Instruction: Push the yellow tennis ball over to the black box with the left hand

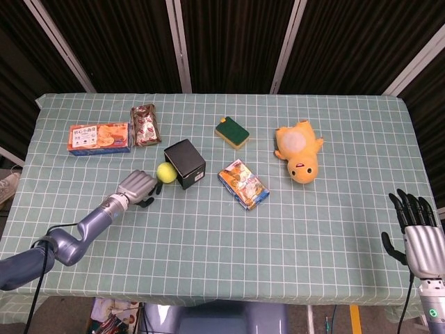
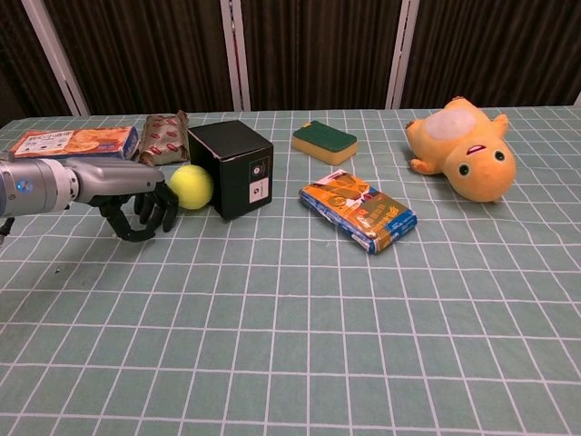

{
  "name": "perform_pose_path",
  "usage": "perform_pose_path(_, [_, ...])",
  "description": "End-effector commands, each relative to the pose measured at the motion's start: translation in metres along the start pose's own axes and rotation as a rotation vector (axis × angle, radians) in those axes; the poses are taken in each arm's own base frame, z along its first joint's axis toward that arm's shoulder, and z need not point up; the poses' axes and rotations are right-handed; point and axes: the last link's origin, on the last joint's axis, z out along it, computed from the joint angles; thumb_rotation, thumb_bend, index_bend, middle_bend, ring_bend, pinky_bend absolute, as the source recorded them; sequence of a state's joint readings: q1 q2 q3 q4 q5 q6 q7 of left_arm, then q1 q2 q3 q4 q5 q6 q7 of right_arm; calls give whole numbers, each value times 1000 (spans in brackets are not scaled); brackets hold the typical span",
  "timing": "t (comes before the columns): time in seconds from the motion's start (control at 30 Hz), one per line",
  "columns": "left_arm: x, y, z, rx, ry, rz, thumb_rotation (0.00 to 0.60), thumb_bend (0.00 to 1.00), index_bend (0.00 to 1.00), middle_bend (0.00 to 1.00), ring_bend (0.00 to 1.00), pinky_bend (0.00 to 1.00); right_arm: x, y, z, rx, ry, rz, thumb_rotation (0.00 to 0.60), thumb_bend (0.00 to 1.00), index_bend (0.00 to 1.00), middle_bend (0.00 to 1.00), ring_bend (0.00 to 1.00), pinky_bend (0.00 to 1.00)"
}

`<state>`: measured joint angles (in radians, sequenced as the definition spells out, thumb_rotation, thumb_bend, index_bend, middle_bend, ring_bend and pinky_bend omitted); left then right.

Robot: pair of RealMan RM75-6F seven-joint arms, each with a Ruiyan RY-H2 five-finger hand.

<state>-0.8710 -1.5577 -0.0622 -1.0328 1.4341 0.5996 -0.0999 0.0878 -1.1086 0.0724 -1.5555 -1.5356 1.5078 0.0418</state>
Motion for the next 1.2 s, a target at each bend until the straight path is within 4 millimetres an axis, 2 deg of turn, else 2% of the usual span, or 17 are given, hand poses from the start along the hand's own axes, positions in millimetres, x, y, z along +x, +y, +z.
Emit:
perform_pose_path(0.03, [3, 5, 6, -16, 17, -9, 600, 402, 430, 403, 389, 335, -1, 0, 0, 1, -8, 0, 600, 445, 0, 0, 0, 0])
perform_pose_path(0.43, [21, 13, 15, -84, 130, -41, 600, 402, 417, 388, 369, 297, -5, 2, 4, -10, -31, -3, 600, 445, 0, 0, 0, 0])
perform_pose_path(0.5, [24, 13, 17, -92, 145, -45, 600, 402, 415, 379, 351, 255, -6, 2, 4, -10, -37, -4, 600, 446, 0, 0, 0, 0])
perform_pose_path(0.57, [24, 12, 18, -95, 150, -44, 600, 402, 410, 358, 302, 163, -6, 1, 5, -10, -39, -4, 600, 445, 0, 0, 0, 0])
perform_pose_path(0.67, [24, 11, 21, -95, 152, -33, 600, 402, 374, 297, 147, 11, -7, 1, 5, -9, -41, -4, 600, 445, 0, 0, 0, 0])
perform_pose_path(0.77, [22, 8, 22, -90, 149, -11, 600, 402, 341, 212, 78, 0, -6, 0, 5, -7, -41, -3, 600, 445, 0, 0, 0, 0])
perform_pose_path(0.93, [16, 4, 21, -78, 114, -8, 600, 402, 277, 126, 18, 0, -5, -1, 4, -4, -38, 0, 600, 446, 0, 0, 0, 0])
perform_pose_path(1.1, [17, 2, 13, -91, 132, -13, 600, 394, 259, 104, 9, 0, -5, -2, 4, 0, -45, 2, 600, 445, 0, 0, 0, 0])
perform_pose_path(1.2, [18, 1, 1, -114, 149, -16, 600, 380, 248, 118, 19, 0, -5, -2, 3, 2, -44, 3, 600, 446, 0, 0, 0, 0])
